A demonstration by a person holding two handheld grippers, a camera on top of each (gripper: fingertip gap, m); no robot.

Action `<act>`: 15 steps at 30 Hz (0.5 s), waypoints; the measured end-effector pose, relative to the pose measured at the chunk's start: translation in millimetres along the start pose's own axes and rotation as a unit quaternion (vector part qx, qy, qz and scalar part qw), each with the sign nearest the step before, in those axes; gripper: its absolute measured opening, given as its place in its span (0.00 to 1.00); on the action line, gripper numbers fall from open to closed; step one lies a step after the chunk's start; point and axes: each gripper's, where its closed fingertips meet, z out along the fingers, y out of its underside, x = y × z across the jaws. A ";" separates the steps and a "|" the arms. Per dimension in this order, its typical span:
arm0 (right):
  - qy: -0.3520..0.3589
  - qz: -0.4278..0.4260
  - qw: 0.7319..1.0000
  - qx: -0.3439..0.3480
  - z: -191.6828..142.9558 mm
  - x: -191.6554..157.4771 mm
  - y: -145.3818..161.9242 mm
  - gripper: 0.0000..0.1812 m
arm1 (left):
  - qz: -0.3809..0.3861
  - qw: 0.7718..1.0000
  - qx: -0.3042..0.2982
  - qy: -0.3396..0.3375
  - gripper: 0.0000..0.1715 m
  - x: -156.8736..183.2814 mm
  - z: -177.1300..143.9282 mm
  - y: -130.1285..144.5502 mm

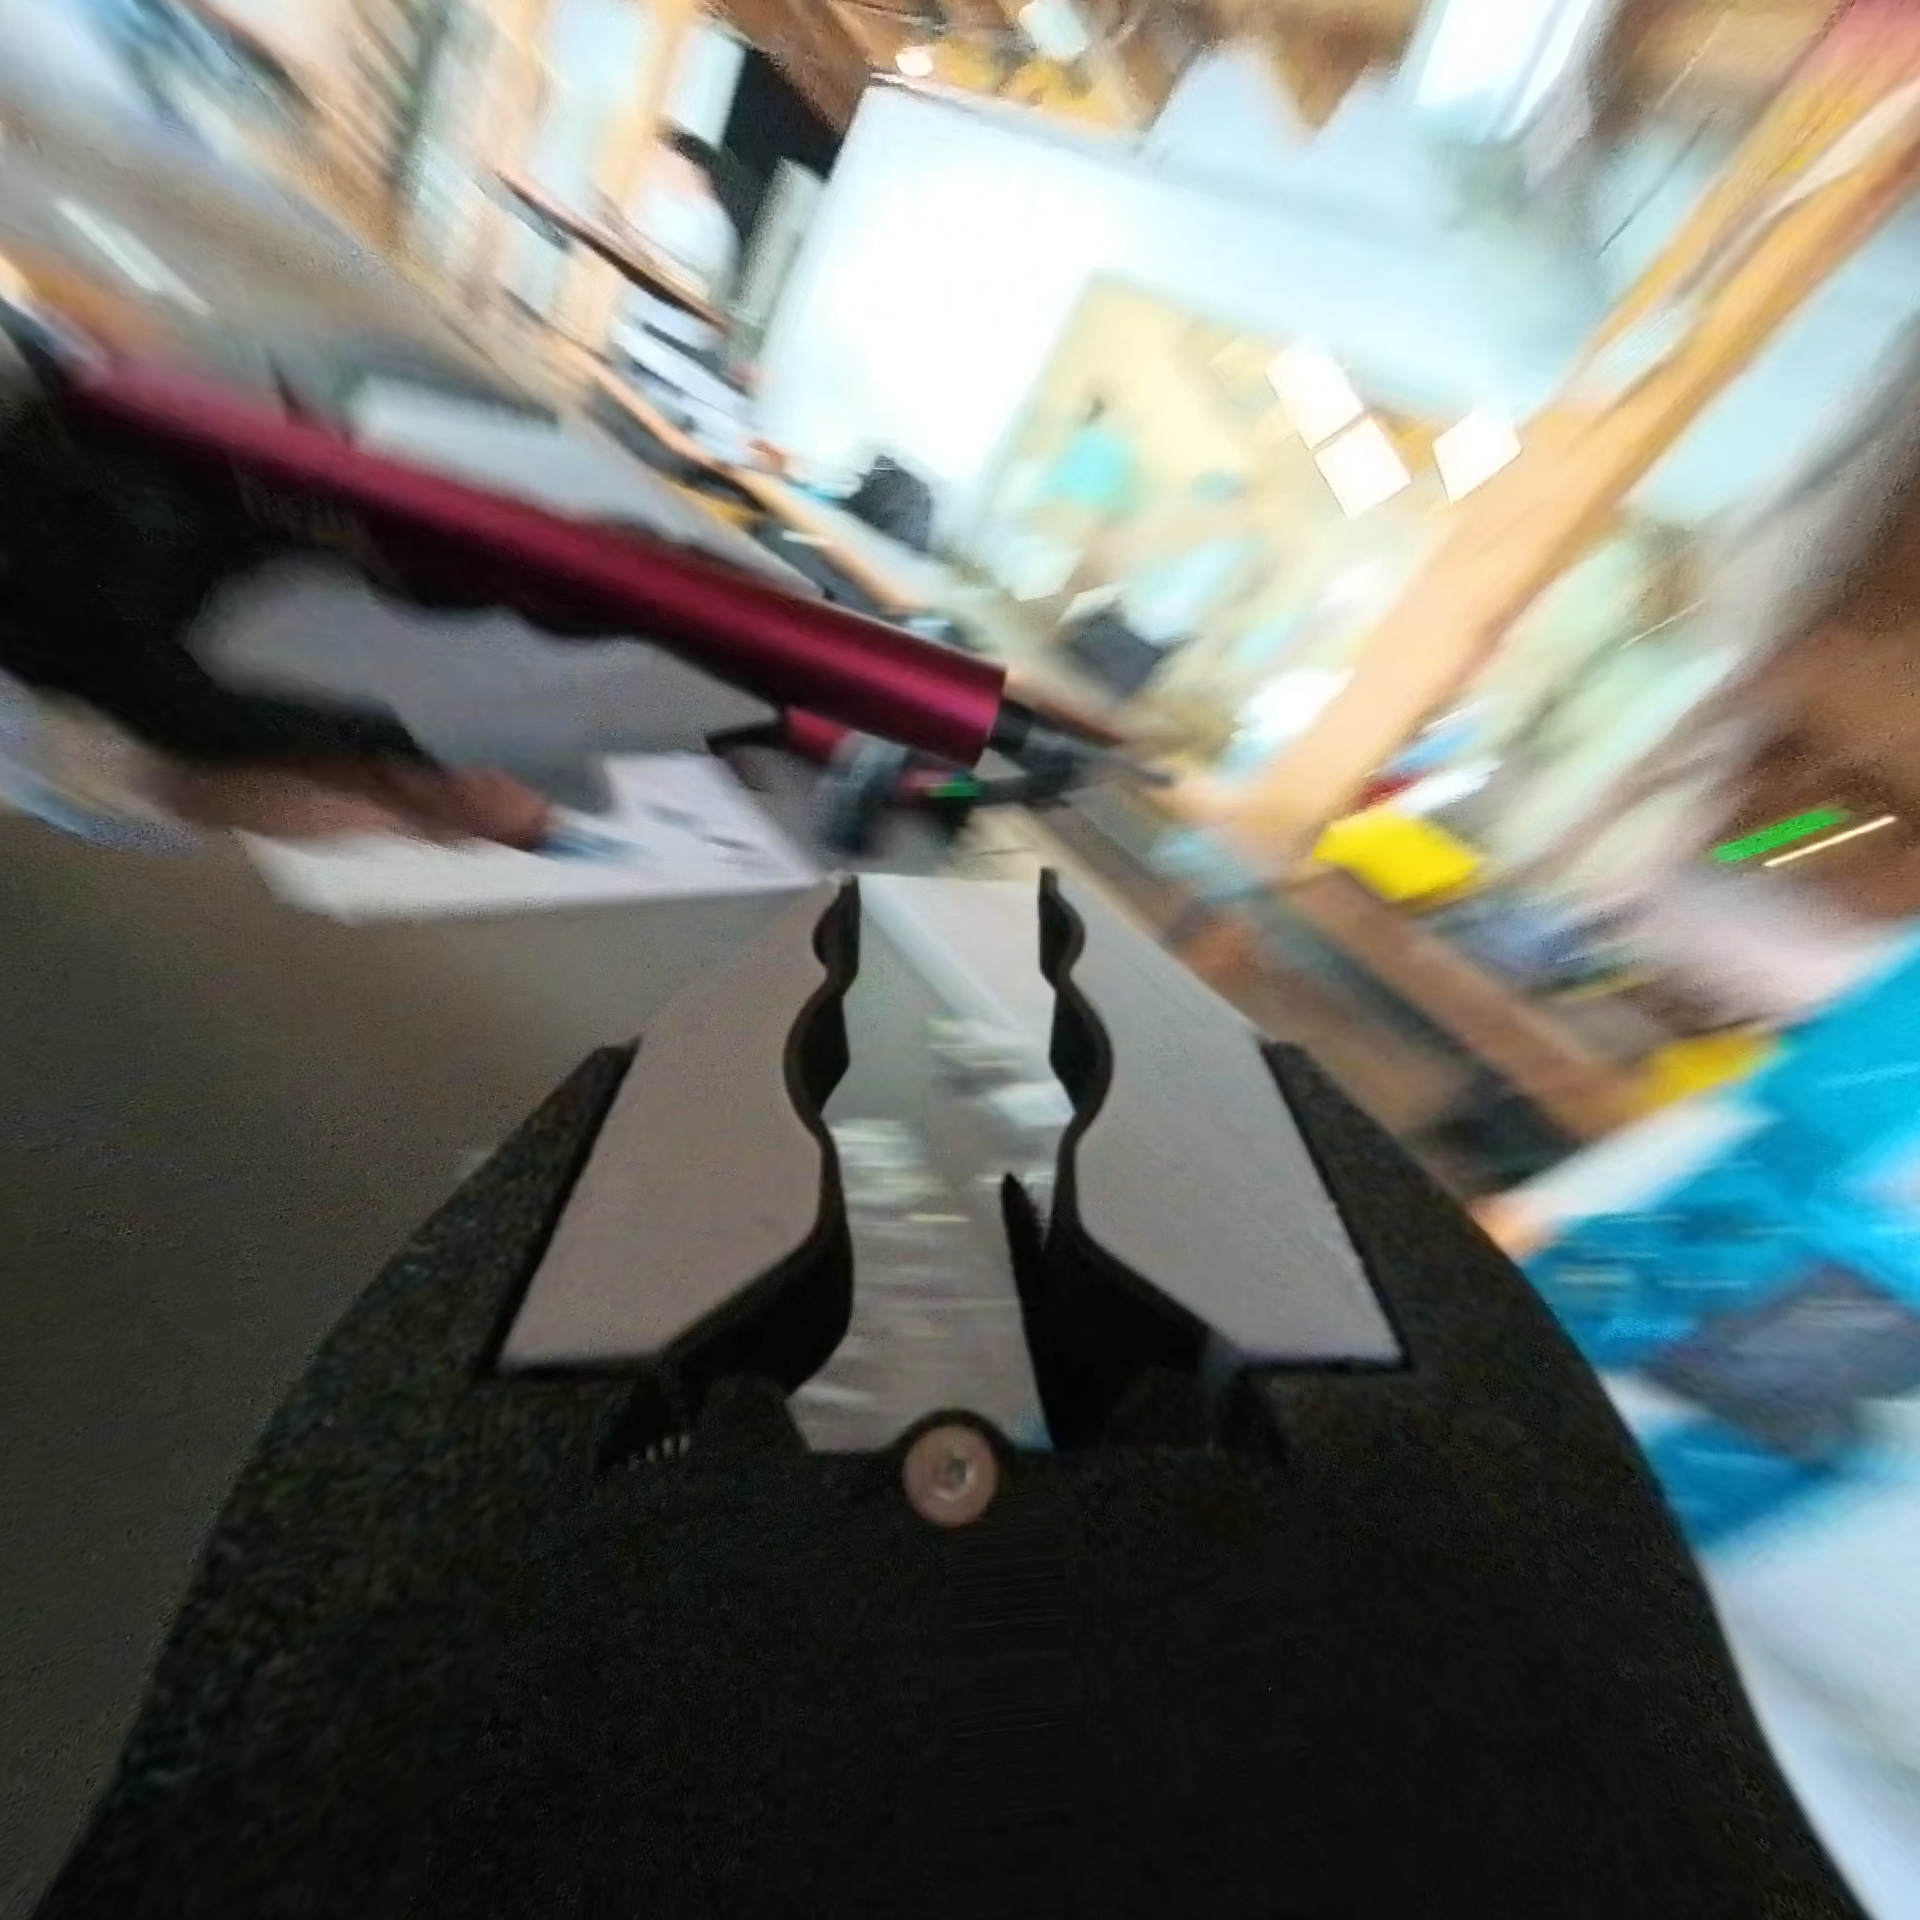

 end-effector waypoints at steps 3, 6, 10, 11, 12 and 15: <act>-0.198 0.364 0.910 0.026 13.7 -35.0 -18.1 0.35 | 0.017 1.000 0.015 0.013 0.13 7.3 -12.4 -8.4; -0.327 0.534 0.774 0.089 13.4 -43.8 -47.6 0.31 | 0.016 1.000 0.009 0.013 0.13 11.1 -19.6 -8.1; -0.350 0.588 0.725 0.075 22.6 -55.2 -42.5 0.13 | 0.023 1.000 -0.002 0.007 0.13 11.1 -28.0 -9.2; -0.362 0.601 0.709 0.077 22.7 -57.0 -43.4 0.13 | 0.013 1.000 -0.007 0.007 0.14 9.9 -28.8 -8.1; -0.367 0.607 0.700 0.083 22.9 -57.5 -44.3 0.13 | 0.002 1.000 -0.013 0.002 0.17 7.4 -29.1 -6.7; -0.383 0.614 0.683 0.099 22.3 -60.3 -46.7 0.11 | -0.019 1.000 -0.018 0.009 0.14 9.5 -29.8 -7.2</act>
